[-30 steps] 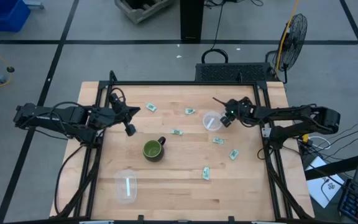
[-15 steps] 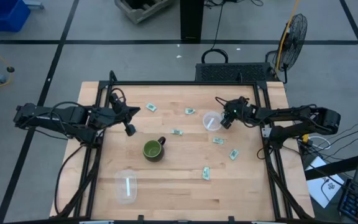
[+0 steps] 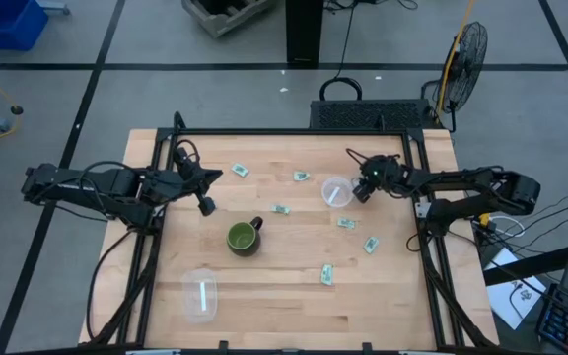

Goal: Pick and place Stevia / Truvia into bins
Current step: Put the green truvia packet into the circle transparent container

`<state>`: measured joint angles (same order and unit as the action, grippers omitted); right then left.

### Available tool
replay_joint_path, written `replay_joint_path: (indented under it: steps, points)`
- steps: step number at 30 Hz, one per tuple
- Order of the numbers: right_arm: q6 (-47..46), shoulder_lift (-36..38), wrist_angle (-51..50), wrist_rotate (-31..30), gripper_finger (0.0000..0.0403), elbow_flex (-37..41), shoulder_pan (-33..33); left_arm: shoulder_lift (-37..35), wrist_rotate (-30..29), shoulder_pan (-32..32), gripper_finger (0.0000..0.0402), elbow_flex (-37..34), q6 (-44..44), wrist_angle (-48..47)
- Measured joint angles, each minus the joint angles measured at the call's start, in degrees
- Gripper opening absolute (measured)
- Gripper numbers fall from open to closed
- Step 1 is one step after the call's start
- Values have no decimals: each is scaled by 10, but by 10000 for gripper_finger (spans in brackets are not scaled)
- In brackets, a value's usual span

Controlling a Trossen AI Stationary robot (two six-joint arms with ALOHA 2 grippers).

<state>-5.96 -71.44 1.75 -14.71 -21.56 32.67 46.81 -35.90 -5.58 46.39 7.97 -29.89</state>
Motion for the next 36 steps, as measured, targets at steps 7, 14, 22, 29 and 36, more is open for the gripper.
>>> replay_joint_path:
  steps: [7,14,22,29,36]
  points:
    - [-9,0,10,0,139,10,3,0,0,0,26,0,0,0]
    - [-9,0,46,0,139,10,3,0,0,0,26,0,0,0]
    - [-23,-41,54,19,139,17,3,0,0,0,26,0,1,0]
    - [-46,-57,60,24,139,20,3,0,0,0,26,0,1,0]
    - [-51,-54,71,29,81,21,2,0,0,0,26,0,1,-1]
